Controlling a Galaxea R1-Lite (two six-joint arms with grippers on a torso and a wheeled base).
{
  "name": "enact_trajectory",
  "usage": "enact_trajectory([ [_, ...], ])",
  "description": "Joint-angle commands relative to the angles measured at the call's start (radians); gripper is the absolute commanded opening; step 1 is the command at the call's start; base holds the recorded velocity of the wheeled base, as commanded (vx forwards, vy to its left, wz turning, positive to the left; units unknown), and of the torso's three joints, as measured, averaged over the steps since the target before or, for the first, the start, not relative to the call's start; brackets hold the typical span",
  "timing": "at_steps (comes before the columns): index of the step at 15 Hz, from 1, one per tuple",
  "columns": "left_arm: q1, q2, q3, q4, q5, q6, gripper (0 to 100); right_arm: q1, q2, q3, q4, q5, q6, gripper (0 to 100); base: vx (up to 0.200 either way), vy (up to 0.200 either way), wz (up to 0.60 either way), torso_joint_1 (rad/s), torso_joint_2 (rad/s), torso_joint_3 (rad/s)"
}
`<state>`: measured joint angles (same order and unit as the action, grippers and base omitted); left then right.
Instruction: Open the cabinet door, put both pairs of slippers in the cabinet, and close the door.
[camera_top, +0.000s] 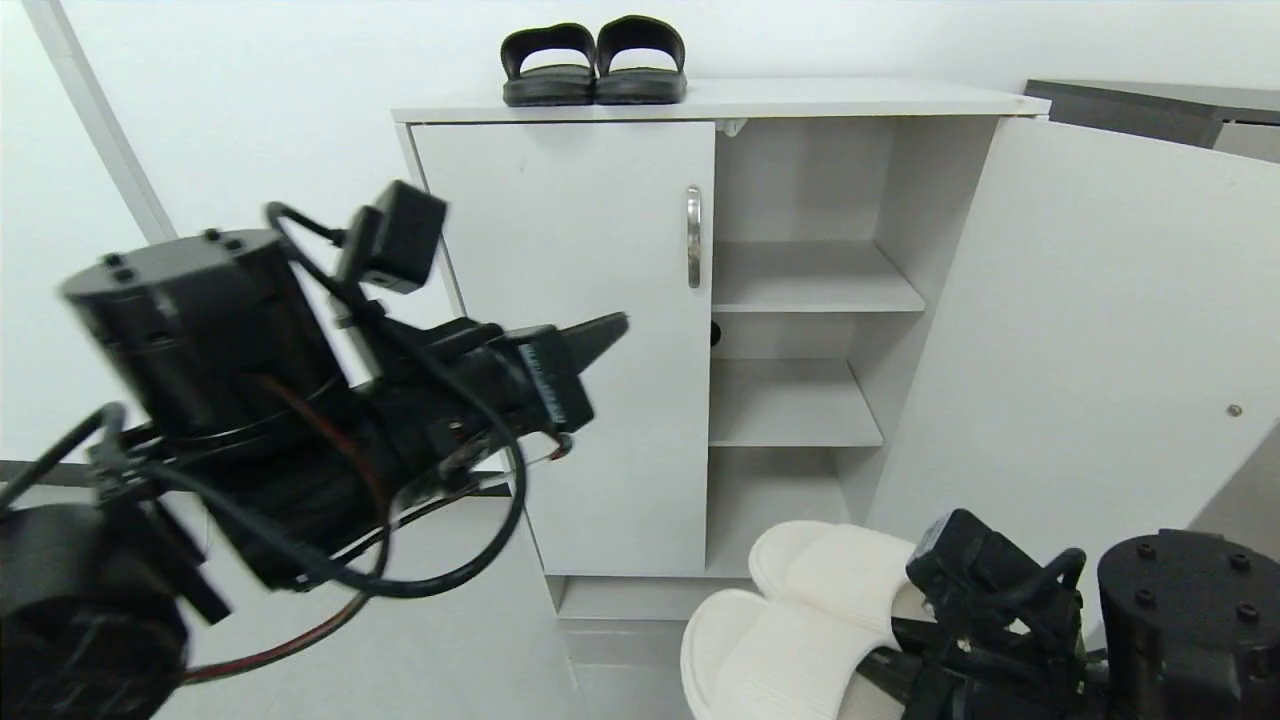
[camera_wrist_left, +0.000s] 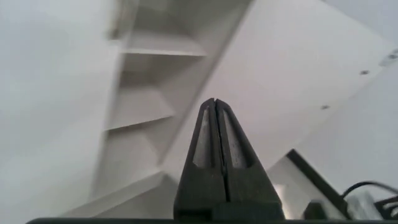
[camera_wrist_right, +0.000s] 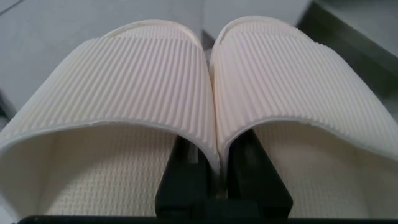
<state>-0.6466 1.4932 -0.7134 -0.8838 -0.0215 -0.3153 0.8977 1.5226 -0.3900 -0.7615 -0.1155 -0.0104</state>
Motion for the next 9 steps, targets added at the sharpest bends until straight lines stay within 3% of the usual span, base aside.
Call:
enact_trajectory([
  [1,0.142,-0.349,0.252,0.057,0.146,0.087,0,-0.019,0.071,-0.069,-0.001,-0.11,0.07,0,0.0,0.0,0.0,0.0,0.0,0.0],
  [3,0.216,-0.608,0.333,0.213,0.245,0.17,0,-0.059,0.143,-0.151,-0.001,-0.184,0.119,0,0.0,0.0,0.0,0.0,0.0,0.0],
  [5,0.3,-0.912,0.298,0.533,0.325,0.262,0,-0.085,0.215,-0.207,-0.002,-0.253,0.148,0,0.0,0.0,0.0,0.0,0.0,0.0],
  [7,0.443,-1.105,0.256,0.806,0.342,0.26,0,-0.085,0.245,-0.237,-0.002,-0.293,0.17,0,0.0,0.0,0.0,0.0,0.0,0.0],
  [9,0.521,-1.245,0.304,0.905,0.339,0.259,0,-0.08,0.245,-0.225,-0.002,-0.293,0.168,0,0.0,0.0,0.0,0.0,0.0,0.0],
])
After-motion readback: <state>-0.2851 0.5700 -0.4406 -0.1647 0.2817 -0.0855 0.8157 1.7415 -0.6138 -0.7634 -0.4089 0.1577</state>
